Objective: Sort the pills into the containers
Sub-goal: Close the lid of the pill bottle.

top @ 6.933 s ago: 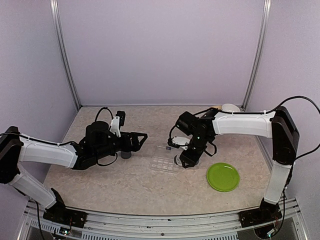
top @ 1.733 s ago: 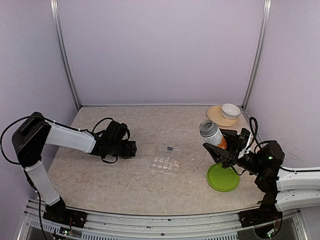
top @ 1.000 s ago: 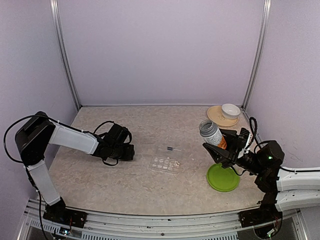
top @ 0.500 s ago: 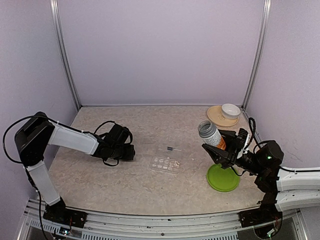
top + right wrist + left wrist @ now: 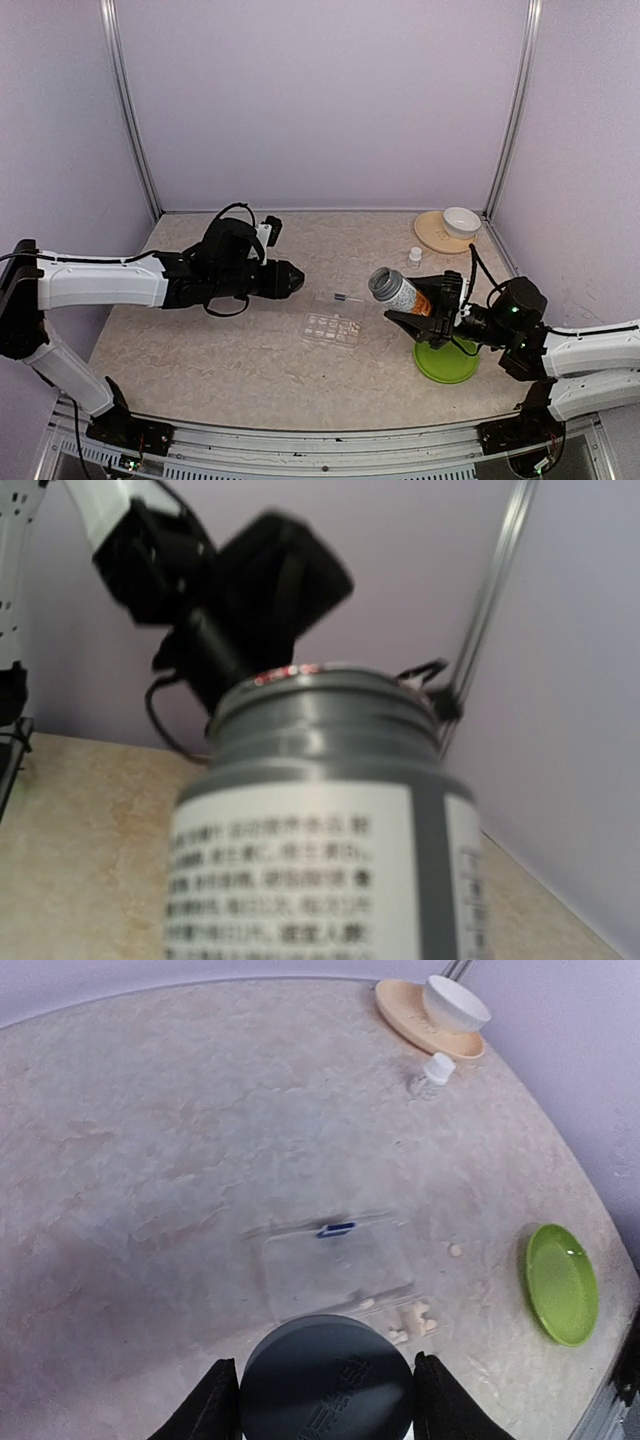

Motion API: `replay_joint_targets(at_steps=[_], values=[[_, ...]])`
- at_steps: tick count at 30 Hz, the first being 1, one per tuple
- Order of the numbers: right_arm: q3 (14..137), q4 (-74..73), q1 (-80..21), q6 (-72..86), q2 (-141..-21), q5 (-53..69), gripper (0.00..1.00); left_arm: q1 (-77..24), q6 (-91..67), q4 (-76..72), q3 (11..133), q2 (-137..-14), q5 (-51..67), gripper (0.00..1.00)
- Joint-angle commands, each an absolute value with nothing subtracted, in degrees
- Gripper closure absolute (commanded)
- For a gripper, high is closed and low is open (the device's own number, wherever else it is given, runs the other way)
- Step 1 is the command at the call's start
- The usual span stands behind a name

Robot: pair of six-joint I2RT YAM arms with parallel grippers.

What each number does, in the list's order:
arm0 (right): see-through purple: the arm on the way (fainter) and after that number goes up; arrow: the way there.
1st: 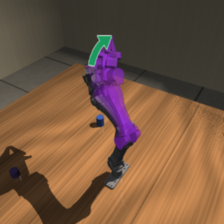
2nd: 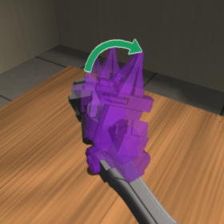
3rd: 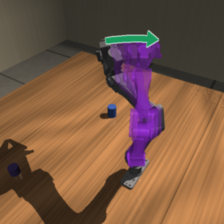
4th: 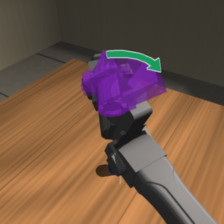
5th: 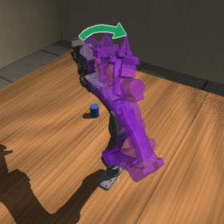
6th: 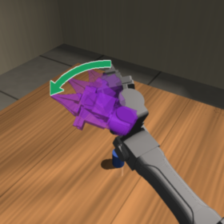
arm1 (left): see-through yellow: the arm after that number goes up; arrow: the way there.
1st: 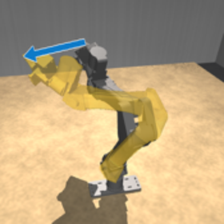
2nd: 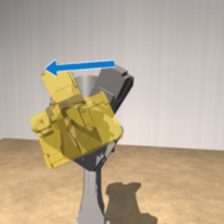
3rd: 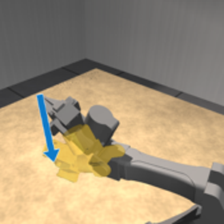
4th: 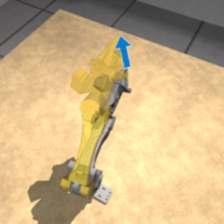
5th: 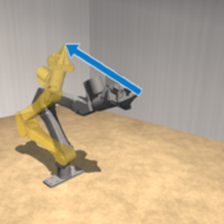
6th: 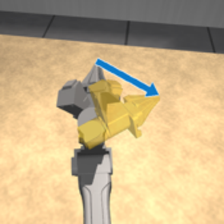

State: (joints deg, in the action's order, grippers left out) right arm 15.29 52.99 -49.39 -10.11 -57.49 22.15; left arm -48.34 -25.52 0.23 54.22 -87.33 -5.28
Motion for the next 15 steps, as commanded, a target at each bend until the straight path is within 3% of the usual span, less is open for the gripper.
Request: replay_joint_targets(at_steps=[1,15], values=[[18.1,52.3,-49.9,-11.2,-58.9,25.0,1.0,-50.0,-24.1,-1.1,56.7,-83.7,-0.2,0.54],[20.4,50.7,-51.4,-14.6,-62.8,23.1,1.0,-54.0,-26.3,-7.0,62.2,-80.7,14.9,0.54]])
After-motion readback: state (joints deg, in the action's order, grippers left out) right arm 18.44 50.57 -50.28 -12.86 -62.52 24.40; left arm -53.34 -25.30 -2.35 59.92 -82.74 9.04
